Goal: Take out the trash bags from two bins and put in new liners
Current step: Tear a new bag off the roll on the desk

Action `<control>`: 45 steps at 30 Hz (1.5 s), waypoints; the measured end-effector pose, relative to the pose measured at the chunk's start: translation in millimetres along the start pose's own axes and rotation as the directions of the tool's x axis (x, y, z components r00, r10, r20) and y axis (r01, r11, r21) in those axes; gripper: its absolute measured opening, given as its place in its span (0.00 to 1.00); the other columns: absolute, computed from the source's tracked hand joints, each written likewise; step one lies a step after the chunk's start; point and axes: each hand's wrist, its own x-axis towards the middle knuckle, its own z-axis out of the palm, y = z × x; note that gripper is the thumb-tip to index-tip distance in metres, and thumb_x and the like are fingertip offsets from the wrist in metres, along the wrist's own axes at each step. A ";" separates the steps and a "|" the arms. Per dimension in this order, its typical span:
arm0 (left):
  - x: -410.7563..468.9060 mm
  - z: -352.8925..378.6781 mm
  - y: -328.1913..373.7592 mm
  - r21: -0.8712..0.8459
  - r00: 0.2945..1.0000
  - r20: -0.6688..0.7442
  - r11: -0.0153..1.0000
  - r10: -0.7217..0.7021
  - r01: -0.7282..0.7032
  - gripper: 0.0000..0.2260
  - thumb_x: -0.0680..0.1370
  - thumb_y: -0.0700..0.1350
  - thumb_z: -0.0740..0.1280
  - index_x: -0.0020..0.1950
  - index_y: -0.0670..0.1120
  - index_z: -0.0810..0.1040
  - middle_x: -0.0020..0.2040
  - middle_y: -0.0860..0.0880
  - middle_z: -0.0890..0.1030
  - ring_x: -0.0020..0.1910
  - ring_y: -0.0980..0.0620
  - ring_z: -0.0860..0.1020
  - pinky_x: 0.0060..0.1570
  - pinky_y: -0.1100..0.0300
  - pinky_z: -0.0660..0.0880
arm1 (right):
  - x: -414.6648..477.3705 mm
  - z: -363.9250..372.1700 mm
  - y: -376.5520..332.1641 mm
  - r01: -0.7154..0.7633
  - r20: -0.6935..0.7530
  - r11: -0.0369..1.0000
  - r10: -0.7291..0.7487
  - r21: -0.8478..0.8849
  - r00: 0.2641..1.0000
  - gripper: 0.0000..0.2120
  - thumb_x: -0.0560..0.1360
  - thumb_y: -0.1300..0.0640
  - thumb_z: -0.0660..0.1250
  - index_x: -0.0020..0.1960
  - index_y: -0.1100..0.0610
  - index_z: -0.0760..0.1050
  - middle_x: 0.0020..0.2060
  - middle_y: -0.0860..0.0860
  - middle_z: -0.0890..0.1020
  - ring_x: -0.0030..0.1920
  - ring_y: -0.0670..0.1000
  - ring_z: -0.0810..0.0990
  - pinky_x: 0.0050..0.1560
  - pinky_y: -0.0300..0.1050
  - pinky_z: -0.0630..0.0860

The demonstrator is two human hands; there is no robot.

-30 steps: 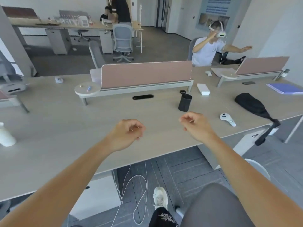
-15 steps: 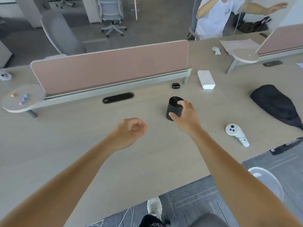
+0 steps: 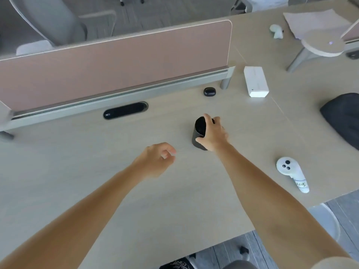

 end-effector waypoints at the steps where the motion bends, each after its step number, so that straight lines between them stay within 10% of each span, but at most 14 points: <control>1: 1.1 0.7 -1.3 -0.032 1.000 0.014 0.999 -0.016 0.016 0.06 0.78 0.51 0.64 0.54 0.58 0.78 0.49 0.58 0.81 0.46 0.55 0.81 0.48 0.55 0.79 | -0.2 -0.9 1.8 0.004 -0.020 1.000 -0.004 0.027 1.000 0.38 0.69 0.50 0.73 0.73 0.46 0.56 0.64 0.54 0.64 0.57 0.63 0.76 0.50 0.52 0.75; 12: -46.6 -15.5 -34.4 -0.509 0.929 0.327 0.795 -0.175 0.329 0.17 0.79 0.55 0.67 0.61 0.45 0.77 0.56 0.46 0.83 0.56 0.48 0.81 0.60 0.52 0.77 | -97.7 1.3 -34.5 0.148 -0.121 0.760 -0.092 0.633 0.988 0.36 0.63 0.52 0.79 0.63 0.42 0.63 0.62 0.44 0.72 0.62 0.45 0.72 0.60 0.43 0.72; 18: -104.4 -37.2 -83.6 -0.947 0.964 0.195 0.220 -0.181 0.233 0.32 0.67 0.62 0.71 0.63 0.42 0.74 0.59 0.41 0.81 0.56 0.43 0.81 0.61 0.50 0.75 | -178.2 7.0 -127.2 0.412 -0.232 0.587 -0.359 0.697 0.904 0.37 0.61 0.55 0.79 0.62 0.46 0.62 0.57 0.47 0.72 0.58 0.47 0.75 0.57 0.41 0.73; 24: -158.3 -64.4 -121.2 -0.976 0.999 -0.012 -0.217 -0.051 -0.023 0.23 0.76 0.58 0.66 0.59 0.41 0.79 0.55 0.41 0.83 0.53 0.43 0.83 0.57 0.47 0.75 | -241.1 48.6 -208.6 0.720 -0.317 0.490 -0.669 0.492 0.672 0.39 0.61 0.61 0.81 0.62 0.49 0.60 0.63 0.53 0.62 0.68 0.49 0.64 0.64 0.35 0.67; 27: -178.8 -75.7 -142.7 -0.977 0.996 -0.062 -0.199 -0.059 -0.072 0.21 0.77 0.58 0.64 0.59 0.42 0.79 0.52 0.41 0.83 0.50 0.43 0.83 0.56 0.47 0.76 | -267.0 48.4 -229.7 0.669 -0.217 0.466 -0.704 0.579 0.677 0.38 0.64 0.50 0.79 0.65 0.46 0.59 0.66 0.52 0.60 0.71 0.48 0.62 0.65 0.34 0.67; 32: -200.0 -87.9 -171.9 -0.990 0.991 -0.127 -0.063 0.043 -0.124 0.25 0.74 0.53 0.68 0.67 0.42 0.75 0.63 0.37 0.78 0.62 0.36 0.78 0.64 0.40 0.72 | -264.8 25.6 -276.7 0.129 0.103 0.568 -0.357 0.813 0.929 0.31 0.74 0.38 0.67 0.71 0.50 0.64 0.64 0.47 0.73 0.61 0.44 0.77 0.56 0.39 0.75; 36: -210.9 -89.6 -184.7 -0.991 0.991 -0.121 0.040 0.062 -0.124 0.25 0.68 0.53 0.73 0.62 0.43 0.80 0.58 0.40 0.82 0.56 0.39 0.81 0.56 0.43 0.77 | -254.4 28.5 -307.8 0.013 0.243 0.631 -0.318 0.776 0.916 0.25 0.72 0.34 0.66 0.53 0.55 0.81 0.48 0.48 0.85 0.49 0.48 0.84 0.52 0.47 0.80; 39: -217.7 -83.8 -195.0 -0.986 0.987 -0.143 -0.101 0.070 -0.136 0.26 0.63 0.53 0.77 0.59 0.43 0.83 0.56 0.40 0.82 0.53 0.40 0.82 0.54 0.45 0.78 | -258.3 35.0 -317.0 0.076 0.102 0.633 -0.240 0.771 0.966 0.19 0.79 0.46 0.63 0.41 0.62 0.79 0.34 0.51 0.78 0.36 0.51 0.76 0.37 0.45 0.72; 45: -224.4 -77.5 -201.9 -0.955 0.982 -0.170 -0.260 0.087 -0.142 0.26 0.71 0.58 0.70 0.61 0.40 0.81 0.60 0.39 0.80 0.56 0.41 0.81 0.58 0.46 0.77 | -254.3 22.0 -319.1 0.005 0.041 0.431 -0.099 0.902 0.994 0.14 0.82 0.55 0.60 0.47 0.62 0.79 0.44 0.60 0.85 0.45 0.57 0.85 0.37 0.49 0.83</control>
